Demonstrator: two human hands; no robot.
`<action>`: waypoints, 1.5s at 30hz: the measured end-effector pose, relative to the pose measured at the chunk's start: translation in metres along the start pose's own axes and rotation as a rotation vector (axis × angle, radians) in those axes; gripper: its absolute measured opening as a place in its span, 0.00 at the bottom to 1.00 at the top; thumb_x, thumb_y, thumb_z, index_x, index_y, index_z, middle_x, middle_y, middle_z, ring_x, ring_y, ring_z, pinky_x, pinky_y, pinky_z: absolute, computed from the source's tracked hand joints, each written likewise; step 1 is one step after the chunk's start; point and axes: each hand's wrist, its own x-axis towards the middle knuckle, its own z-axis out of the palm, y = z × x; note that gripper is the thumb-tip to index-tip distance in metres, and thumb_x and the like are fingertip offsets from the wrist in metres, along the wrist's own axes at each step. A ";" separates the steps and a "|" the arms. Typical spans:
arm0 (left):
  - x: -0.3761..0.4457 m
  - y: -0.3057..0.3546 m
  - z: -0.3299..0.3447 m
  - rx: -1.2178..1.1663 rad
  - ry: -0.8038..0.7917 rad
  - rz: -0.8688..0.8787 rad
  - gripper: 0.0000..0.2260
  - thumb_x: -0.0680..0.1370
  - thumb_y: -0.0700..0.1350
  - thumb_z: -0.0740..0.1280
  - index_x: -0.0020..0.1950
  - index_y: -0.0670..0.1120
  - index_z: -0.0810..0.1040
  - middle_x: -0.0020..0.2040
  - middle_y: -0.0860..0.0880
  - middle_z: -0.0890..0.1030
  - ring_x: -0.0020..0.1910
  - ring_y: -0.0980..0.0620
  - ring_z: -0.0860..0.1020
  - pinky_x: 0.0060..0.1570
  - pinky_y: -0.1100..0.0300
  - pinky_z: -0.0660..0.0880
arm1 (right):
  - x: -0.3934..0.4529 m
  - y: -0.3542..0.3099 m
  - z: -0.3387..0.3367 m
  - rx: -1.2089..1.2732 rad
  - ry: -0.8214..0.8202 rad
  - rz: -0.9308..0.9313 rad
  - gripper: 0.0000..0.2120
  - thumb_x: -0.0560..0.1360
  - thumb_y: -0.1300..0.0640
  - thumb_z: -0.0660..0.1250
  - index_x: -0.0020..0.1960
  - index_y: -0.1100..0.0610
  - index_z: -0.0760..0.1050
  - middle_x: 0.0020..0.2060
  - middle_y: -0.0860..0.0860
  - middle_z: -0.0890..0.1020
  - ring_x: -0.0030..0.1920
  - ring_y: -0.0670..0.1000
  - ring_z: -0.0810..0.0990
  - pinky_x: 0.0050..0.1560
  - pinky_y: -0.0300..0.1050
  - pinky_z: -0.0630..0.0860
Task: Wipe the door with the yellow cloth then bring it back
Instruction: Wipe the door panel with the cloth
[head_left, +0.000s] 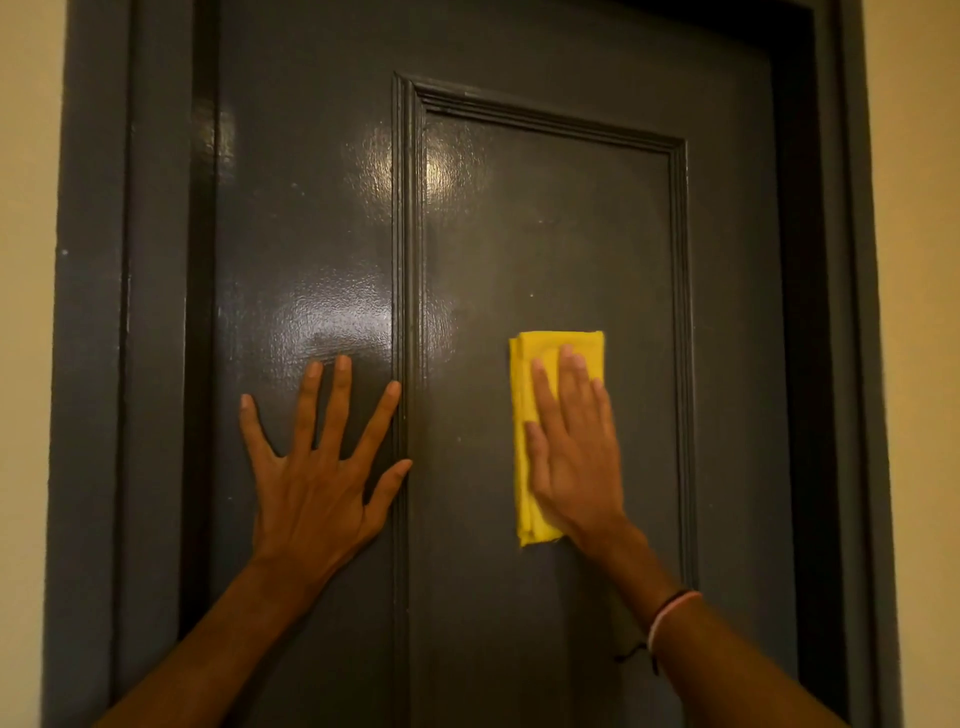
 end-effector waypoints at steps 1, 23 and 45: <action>0.000 0.000 0.000 0.004 -0.004 -0.002 0.32 0.79 0.66 0.47 0.81 0.56 0.51 0.83 0.42 0.49 0.82 0.40 0.50 0.71 0.24 0.45 | -0.004 0.012 -0.001 -0.003 -0.005 0.023 0.28 0.82 0.49 0.47 0.80 0.55 0.49 0.81 0.57 0.51 0.81 0.55 0.47 0.80 0.57 0.50; 0.000 0.002 0.001 0.019 -0.019 -0.010 0.34 0.78 0.68 0.46 0.81 0.56 0.53 0.83 0.41 0.51 0.82 0.39 0.51 0.71 0.24 0.46 | 0.008 -0.035 0.004 0.039 0.001 -0.072 0.28 0.82 0.47 0.50 0.80 0.52 0.51 0.81 0.56 0.52 0.81 0.55 0.48 0.80 0.56 0.50; -0.002 0.003 0.005 0.044 0.013 -0.025 0.34 0.77 0.69 0.46 0.81 0.56 0.53 0.83 0.41 0.50 0.82 0.39 0.49 0.72 0.25 0.44 | 0.006 -0.034 0.005 -0.003 -0.001 -0.002 0.30 0.81 0.41 0.48 0.80 0.49 0.49 0.81 0.57 0.50 0.81 0.56 0.47 0.80 0.57 0.47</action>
